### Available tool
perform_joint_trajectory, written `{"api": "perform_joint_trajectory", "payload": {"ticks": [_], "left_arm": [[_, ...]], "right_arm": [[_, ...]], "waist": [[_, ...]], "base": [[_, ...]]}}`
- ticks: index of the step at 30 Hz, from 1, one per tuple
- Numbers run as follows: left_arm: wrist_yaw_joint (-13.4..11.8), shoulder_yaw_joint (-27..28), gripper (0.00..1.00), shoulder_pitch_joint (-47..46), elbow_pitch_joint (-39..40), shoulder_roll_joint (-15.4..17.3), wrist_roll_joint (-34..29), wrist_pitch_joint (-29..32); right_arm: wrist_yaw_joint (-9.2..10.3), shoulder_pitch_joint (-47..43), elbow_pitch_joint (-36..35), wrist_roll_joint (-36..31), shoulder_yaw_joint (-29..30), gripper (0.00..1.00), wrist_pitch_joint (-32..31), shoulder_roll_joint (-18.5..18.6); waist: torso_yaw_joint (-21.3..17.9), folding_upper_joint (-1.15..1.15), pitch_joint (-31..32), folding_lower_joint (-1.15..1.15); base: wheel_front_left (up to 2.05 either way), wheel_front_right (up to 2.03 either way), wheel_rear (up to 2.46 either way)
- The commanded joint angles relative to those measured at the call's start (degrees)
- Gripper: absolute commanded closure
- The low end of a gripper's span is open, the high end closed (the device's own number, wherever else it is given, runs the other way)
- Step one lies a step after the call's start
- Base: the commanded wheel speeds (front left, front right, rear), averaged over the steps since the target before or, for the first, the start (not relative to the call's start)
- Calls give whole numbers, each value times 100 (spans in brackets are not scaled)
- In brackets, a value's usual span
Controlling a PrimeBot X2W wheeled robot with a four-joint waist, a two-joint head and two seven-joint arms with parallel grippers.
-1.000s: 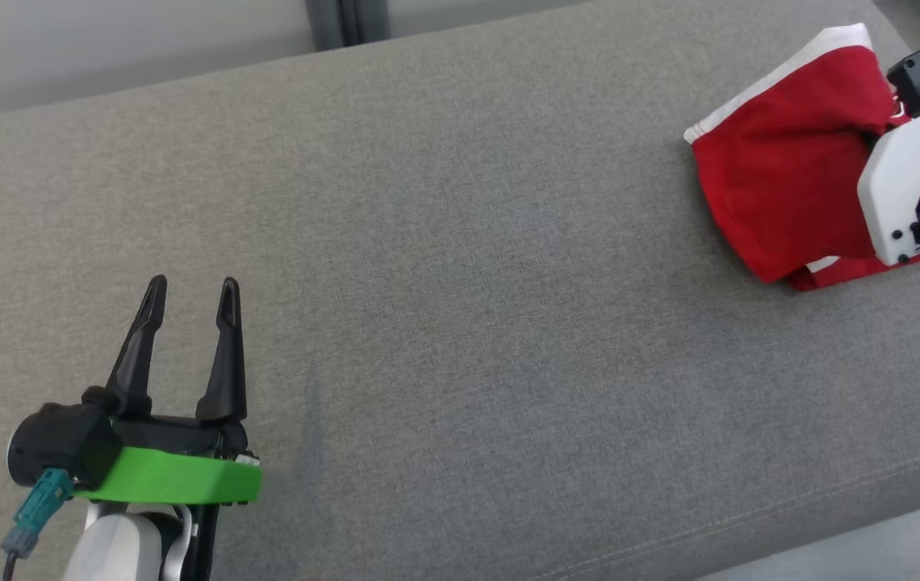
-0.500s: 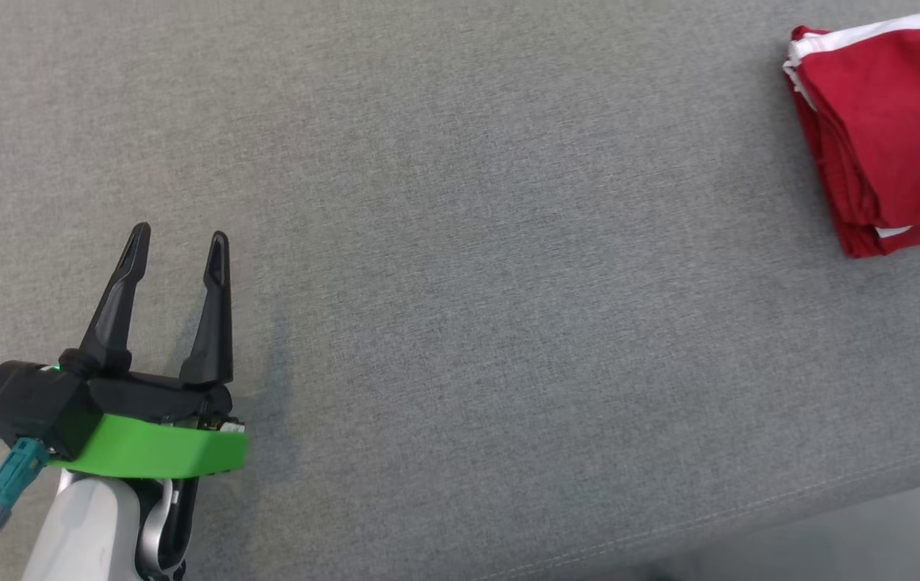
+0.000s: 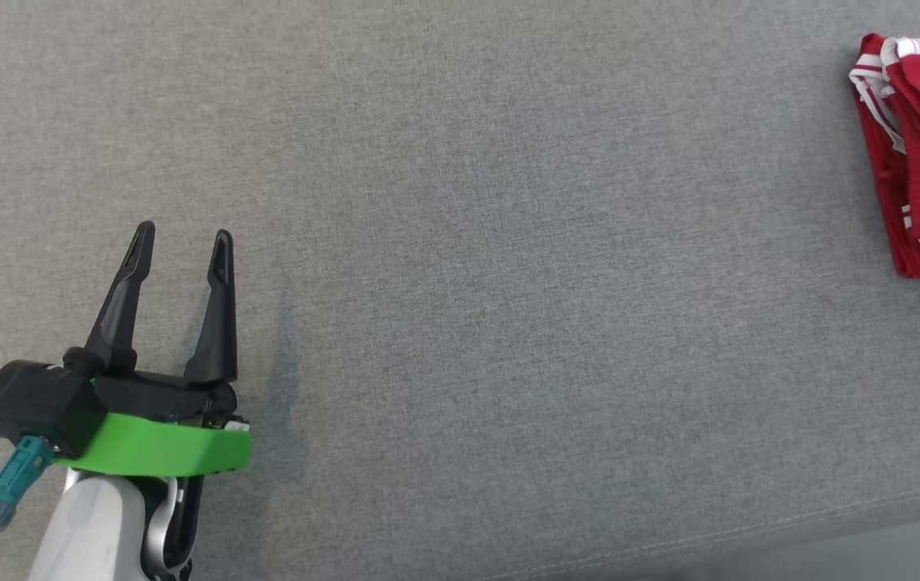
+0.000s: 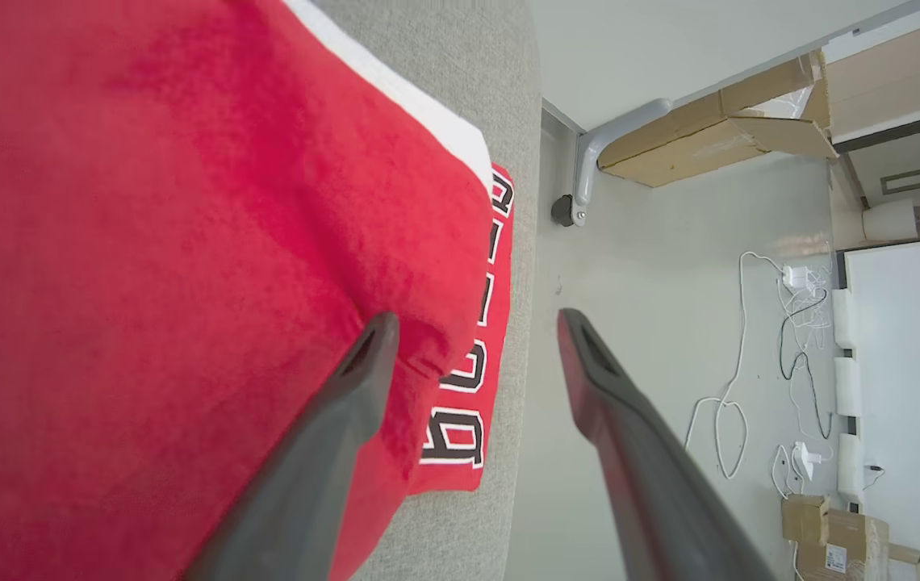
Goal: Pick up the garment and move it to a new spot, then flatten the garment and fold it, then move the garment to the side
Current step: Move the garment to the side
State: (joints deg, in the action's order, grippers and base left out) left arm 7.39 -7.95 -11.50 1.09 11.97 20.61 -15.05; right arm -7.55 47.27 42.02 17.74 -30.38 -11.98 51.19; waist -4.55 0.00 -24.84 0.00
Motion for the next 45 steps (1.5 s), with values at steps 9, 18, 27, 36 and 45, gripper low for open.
{"api": "perform_joint_trajectory", "payload": {"ticks": [9, 18, 27, 36, 45], "left_arm": [[11, 120, 0, 338, -281, -297, -7, -12], [9, 315, 0, 805, -588, -485, -161, -12], [10, 517, 0, 1056, -749, -598, -224, -12], [13, 574, 0, 1129, -1060, -737, -283, -12], [15, 615, 0, 1226, -1187, -758, -283, -12]], "right_arm": [[12, -818, -239, -190, 1574, 0, 1006, -608], [12, -2446, -1741, -539, 2900, 0, 1749, -2201], [12, -3854, -3034, -847, 2995, 0, 1859, -3496], [12, -4495, -3432, -922, 2921, 0, 1787, -3946], [12, -4728, -3382, -852, 3093, 0, 1849, -4257]], "waist": [[240, 0, 1010, 0], [455, 0, 1831, 0], [550, 0, 2197, 0], [656, 0, 2354, 0], [693, 0, 2494, 0]], "base": [[0, 0, 0], [0, 0, 0], [0, 0, 0], [0, 0, 0], [0, 0, 0]]}}
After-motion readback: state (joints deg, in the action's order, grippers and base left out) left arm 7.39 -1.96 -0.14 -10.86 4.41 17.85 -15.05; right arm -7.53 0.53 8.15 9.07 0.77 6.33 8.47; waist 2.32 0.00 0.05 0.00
